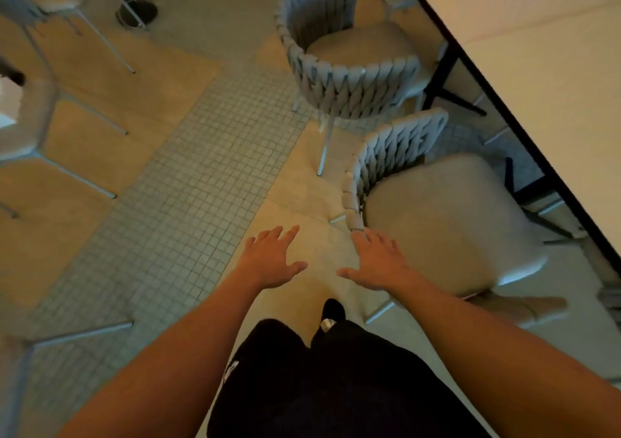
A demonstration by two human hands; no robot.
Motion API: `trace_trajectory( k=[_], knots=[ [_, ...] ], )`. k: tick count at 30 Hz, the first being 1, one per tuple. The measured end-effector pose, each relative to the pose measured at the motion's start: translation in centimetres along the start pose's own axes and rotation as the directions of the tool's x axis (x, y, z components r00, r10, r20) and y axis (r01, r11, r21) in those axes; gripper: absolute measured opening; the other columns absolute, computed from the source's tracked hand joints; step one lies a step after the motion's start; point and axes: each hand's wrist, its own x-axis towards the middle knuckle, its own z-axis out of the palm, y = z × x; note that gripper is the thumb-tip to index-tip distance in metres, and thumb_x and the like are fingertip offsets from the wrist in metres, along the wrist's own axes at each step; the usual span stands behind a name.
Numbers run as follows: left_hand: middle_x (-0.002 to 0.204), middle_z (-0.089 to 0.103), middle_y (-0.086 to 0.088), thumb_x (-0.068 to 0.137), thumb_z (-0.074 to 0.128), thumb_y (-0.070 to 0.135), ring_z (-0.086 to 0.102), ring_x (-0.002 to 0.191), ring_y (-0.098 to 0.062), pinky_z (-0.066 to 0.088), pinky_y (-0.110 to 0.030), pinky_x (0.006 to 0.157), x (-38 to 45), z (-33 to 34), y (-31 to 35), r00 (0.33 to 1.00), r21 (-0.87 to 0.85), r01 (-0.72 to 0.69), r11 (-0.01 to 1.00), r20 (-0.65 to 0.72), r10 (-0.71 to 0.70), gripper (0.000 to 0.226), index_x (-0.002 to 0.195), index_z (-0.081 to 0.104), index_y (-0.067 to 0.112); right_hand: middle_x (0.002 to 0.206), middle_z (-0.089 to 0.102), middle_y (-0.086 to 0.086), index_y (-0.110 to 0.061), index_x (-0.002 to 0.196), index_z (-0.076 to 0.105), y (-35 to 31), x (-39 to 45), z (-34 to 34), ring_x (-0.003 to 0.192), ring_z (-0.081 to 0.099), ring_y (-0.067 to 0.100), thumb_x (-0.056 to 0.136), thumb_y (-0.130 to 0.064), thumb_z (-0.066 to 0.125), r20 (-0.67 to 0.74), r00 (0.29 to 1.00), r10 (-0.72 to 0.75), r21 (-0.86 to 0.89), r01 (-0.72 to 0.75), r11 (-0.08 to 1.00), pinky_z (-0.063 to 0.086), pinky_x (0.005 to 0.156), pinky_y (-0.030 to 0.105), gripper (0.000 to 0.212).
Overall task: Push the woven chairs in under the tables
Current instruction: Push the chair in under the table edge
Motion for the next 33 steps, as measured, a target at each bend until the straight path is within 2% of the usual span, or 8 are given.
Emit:
trace_trajectory(
  k=[7, 10, 13, 19, 26, 29, 33],
  knots=[
    [0.168, 0.009, -0.005, 0.087, 0.046, 0.077, 0.014, 0.152, -0.032, 0.015, -0.057, 0.121, 7.0, -4.3, 1.2, 0.974, 0.109, -0.210, 0.972, 0.106, 0.199, 0.095, 0.161, 0.002, 0.035, 0.165, 0.019, 0.011, -0.021, 0.161, 0.015, 1.3, 0.8, -0.5, 0.150, 0.017, 0.038, 0.088, -0.077, 0.050, 0.006, 0.985, 0.171, 0.115, -0.171, 0.979, 0.020, 0.119, 0.057, 0.099],
    [0.169, 0.005, -0.005, 0.086, 0.047, 0.078, 0.010, 0.153, -0.031, 0.012, -0.058, 0.121, 9.9, -5.9, 1.8, 0.943, 0.165, -0.323, 0.932, 0.144, 0.301, 0.096, 0.160, 0.002, 0.037, 0.167, 0.015, 0.010, -0.022, 0.161, 0.014, 1.4, 0.8, -0.5, 0.152, 0.013, 0.037, 0.089, -0.077, 0.050, 0.022, 0.959, 0.283, 0.190, -0.282, 0.940, 0.015, 0.121, 0.058, 0.098],
    [0.169, 0.004, -0.006, 0.086, 0.048, 0.077, 0.009, 0.153, -0.032, 0.011, -0.058, 0.120, 12.6, -7.2, 2.1, 0.901, 0.207, -0.426, 0.881, 0.187, 0.392, 0.097, 0.160, 0.001, 0.036, 0.167, 0.015, 0.009, -0.022, 0.160, 0.017, 1.3, 1.3, -0.2, 0.152, 0.015, 0.035, 0.088, -0.076, 0.052, 0.017, 0.917, 0.399, 0.262, -0.389, 0.883, 0.017, 0.121, 0.057, 0.097],
    [0.169, 0.000, -0.006, 0.085, 0.050, 0.078, 0.005, 0.153, -0.032, 0.010, -0.059, 0.120, 18.2, -9.3, 2.7, 0.799, 0.315, -0.598, 0.737, 0.306, 0.517, 0.101, 0.161, -0.001, 0.033, 0.163, 0.026, 0.007, -0.024, 0.155, 0.028, -0.1, 2.7, 0.4, 0.148, 0.024, 0.033, 0.084, -0.079, 0.053, 0.009, 0.810, 0.587, 0.415, -0.537, 0.734, 0.023, 0.118, 0.055, 0.094],
    [0.168, 0.000, -0.006, 0.081, 0.061, 0.074, 0.000, 0.154, -0.030, 0.006, -0.061, 0.121, 23.2, -9.1, 5.5, 0.701, 0.375, -0.713, 0.593, 0.375, 0.606, 0.107, 0.161, 0.003, 0.034, 0.158, 0.034, 0.007, -0.024, 0.153, 0.032, -0.3, 3.3, 1.0, 0.146, 0.028, 0.034, 0.084, -0.078, 0.055, 0.097, 0.681, 0.726, 0.513, -0.659, 0.549, 0.024, 0.118, 0.057, 0.091],
    [0.168, 0.007, -0.007, 0.075, 0.062, 0.079, 0.003, 0.154, -0.030, 0.006, -0.060, 0.121, 25.2, -8.2, 7.9, 0.631, 0.405, -0.770, 0.493, 0.375, 0.679, 0.111, 0.161, 0.007, 0.034, 0.155, 0.037, 0.006, -0.026, 0.152, 0.035, 0.4, 3.5, 1.7, 0.145, 0.030, 0.034, 0.083, -0.079, 0.055, 0.135, 0.640, 0.757, 0.490, -0.707, 0.510, 0.025, 0.117, 0.056, 0.089],
    [0.163, 0.024, -0.008, 0.073, 0.065, 0.079, 0.016, 0.150, -0.033, 0.011, -0.056, 0.120, 26.9, -6.9, 9.6, 0.537, 0.459, -0.826, 0.328, 0.458, 0.708, 0.109, 0.159, 0.016, 0.034, 0.151, 0.043, 0.007, -0.026, 0.148, 0.038, 0.7, 4.6, 3.6, 0.141, 0.037, 0.037, 0.082, -0.079, 0.054, 0.225, 0.626, 0.746, 0.497, -0.733, 0.465, 0.028, 0.115, 0.057, 0.087]
  ],
)
